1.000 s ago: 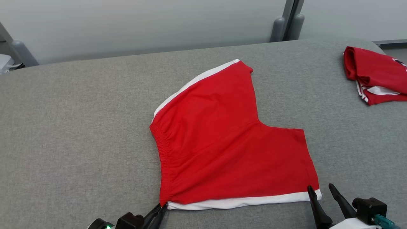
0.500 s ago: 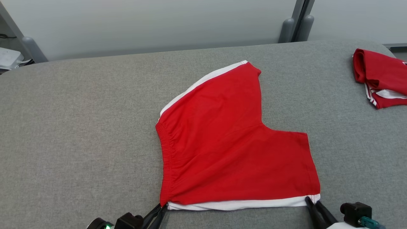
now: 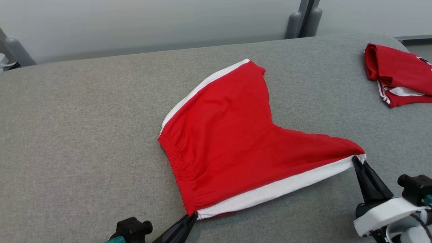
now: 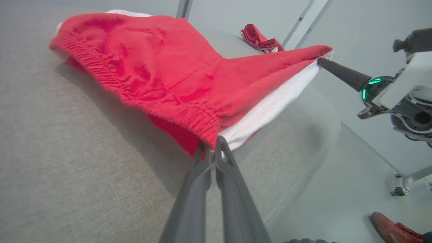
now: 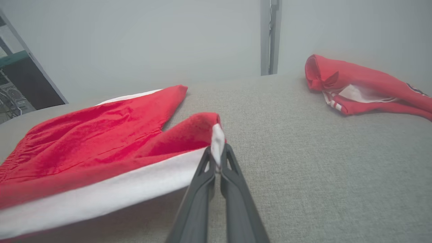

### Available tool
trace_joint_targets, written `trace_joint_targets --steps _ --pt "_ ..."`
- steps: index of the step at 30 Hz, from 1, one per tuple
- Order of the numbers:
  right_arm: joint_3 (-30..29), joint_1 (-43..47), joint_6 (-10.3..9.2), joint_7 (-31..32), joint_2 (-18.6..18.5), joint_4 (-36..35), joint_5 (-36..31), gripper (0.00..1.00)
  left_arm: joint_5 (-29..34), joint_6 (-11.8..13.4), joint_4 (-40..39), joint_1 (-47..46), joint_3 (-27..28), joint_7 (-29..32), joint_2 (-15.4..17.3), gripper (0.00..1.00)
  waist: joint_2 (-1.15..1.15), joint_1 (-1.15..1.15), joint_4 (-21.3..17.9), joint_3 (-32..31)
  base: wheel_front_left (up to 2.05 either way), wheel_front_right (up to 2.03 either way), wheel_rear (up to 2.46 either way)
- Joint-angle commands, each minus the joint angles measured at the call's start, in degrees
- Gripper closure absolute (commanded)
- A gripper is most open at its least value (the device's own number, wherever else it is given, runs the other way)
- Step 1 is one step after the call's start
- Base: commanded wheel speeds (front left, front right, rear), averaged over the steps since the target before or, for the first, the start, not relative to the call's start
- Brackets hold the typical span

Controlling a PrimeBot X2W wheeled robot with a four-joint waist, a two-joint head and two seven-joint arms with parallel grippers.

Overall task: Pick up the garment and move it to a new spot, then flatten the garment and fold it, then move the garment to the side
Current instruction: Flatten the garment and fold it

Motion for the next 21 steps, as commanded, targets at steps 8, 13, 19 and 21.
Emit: trace_joint_targets --steps 8,13,19,21 --pt "2.87 6.0 -0.01 1.52 -11.92 -11.65 6.35 1.0 -16.16 -0.05 -17.87 -0.21 -3.14 8.86 8.77 1.0 0.0 0.0 -1.05 -0.66 0.0 0.0 0.0" --pt "0.61 6.56 -0.01 5.72 -12.96 -13.19 6.53 1.0 -24.77 0.11 -20.44 1.08 0.16 9.58 8.58 1.0 0.0 0.0 -0.73 -0.37 0.0 0.0 0.0" --pt "2.06 -3.52 -0.01 7.38 -7.91 -5.86 6.15 1.0 -31.47 0.12 -14.7 -3.35 3.29 9.6 4.59 1.0 0.0 0.0 0.95 1.32 0.0 0.0 0.0" --pt "4.46 -8.98 -0.01 7.42 -7.16 -1.1 5.11 1.0 -35.08 0.07 -11.32 -6.3 4.75 9.85 2.1 1.0 0.0 0.0 2.14 2.54 0.0 0.0 0.0"
